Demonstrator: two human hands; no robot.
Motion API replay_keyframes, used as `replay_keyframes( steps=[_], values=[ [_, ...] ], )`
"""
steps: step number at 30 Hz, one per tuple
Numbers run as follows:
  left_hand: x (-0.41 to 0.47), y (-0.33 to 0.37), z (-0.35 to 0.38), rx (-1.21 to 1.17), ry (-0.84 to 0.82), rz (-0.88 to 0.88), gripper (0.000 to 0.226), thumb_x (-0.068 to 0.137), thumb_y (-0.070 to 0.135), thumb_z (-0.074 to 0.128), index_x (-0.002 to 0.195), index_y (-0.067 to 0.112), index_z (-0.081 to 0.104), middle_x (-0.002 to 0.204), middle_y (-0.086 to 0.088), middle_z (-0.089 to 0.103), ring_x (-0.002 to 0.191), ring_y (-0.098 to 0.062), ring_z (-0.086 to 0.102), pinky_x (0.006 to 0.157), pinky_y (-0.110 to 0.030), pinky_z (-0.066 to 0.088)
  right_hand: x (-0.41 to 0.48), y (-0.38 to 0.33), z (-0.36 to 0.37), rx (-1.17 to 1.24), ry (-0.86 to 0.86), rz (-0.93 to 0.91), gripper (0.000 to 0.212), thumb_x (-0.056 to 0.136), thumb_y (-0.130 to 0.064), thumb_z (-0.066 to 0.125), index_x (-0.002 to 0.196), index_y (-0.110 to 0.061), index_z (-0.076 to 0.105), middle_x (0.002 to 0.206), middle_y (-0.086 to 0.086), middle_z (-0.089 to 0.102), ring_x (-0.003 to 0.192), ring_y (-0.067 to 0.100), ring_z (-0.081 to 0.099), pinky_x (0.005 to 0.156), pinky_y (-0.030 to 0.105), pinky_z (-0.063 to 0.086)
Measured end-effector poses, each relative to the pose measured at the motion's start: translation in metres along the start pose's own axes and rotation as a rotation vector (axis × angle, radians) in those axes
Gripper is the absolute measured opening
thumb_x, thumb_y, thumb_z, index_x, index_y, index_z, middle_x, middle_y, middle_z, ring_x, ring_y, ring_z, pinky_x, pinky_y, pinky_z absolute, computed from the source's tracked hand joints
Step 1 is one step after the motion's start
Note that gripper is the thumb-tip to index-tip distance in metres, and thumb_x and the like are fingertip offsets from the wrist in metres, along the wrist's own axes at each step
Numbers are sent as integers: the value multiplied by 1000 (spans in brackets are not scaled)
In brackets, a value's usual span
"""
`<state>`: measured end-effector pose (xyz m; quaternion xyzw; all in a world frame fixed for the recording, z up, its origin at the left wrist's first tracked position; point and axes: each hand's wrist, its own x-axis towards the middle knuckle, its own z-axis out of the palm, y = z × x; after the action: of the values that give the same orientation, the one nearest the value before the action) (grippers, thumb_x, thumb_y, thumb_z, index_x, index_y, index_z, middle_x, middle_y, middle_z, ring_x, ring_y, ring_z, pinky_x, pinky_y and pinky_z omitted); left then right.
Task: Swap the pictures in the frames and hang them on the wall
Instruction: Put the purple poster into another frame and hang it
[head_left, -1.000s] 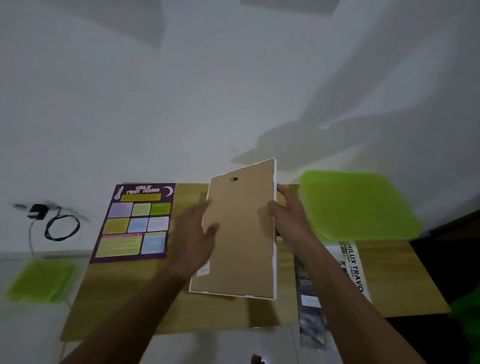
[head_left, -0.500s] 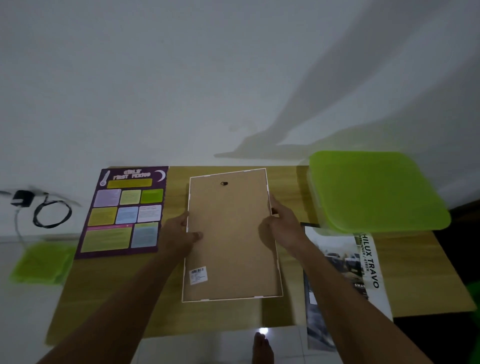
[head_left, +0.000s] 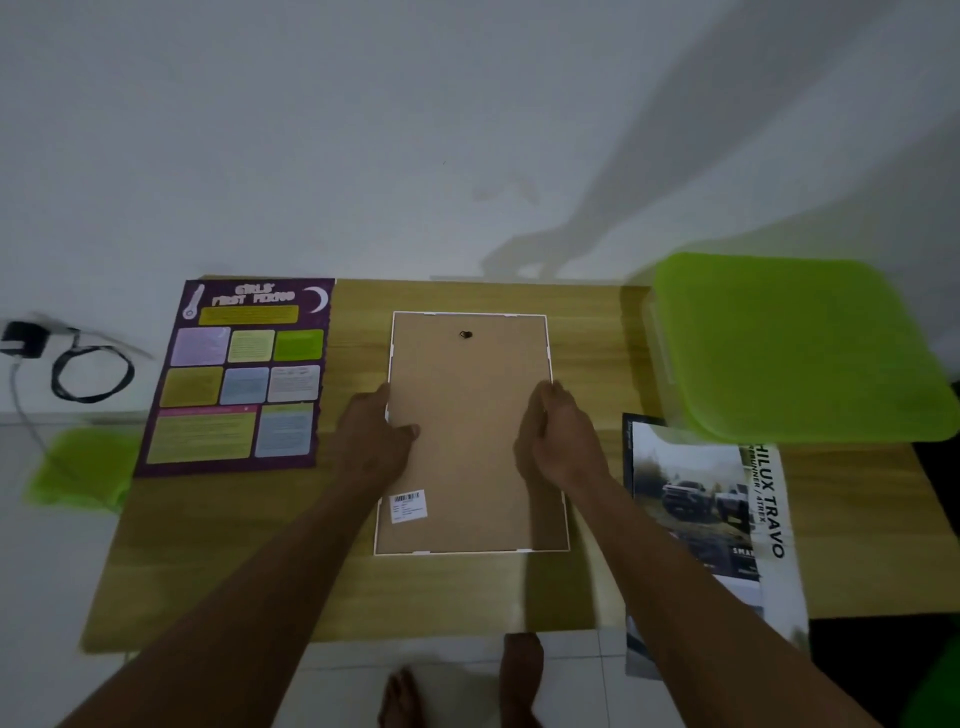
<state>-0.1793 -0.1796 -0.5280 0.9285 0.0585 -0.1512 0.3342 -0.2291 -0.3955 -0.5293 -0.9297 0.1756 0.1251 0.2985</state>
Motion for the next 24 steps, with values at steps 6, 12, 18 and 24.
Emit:
replay_keyframes(
  steps=[6,12,18,24],
  values=[
    [2,-5,2,31,12,44,51,83,29,72,129,14,55,122,-11,58,112,-27,52,83,-28,34,-1,4,7,-89,-40,-98,58,100,-8,38,155,-3,20,165,11,8,151,29,14,122,43,21],
    [-13,-17,-3,78,16,188,45,88,26,68,128,9,56,124,-12,62,111,-28,56,87,-30,40,0,6,5,-121,-61,-108,59,100,-10,39,155,-2,20,164,15,11,152,30,13,123,40,19],
    [-34,-52,-6,179,-50,375,60,82,48,68,130,16,53,127,-4,58,110,-21,55,86,-31,48,13,-6,-3,-265,4,-176,57,91,-13,51,146,-3,35,148,17,36,135,34,35,112,48,33],
    [-46,-76,-1,311,-290,346,153,42,94,56,154,11,-8,160,2,-11,147,-16,-13,119,-36,0,59,-42,4,-277,61,-271,42,98,-28,50,133,-7,47,145,16,39,139,32,31,111,49,28]
  ],
)
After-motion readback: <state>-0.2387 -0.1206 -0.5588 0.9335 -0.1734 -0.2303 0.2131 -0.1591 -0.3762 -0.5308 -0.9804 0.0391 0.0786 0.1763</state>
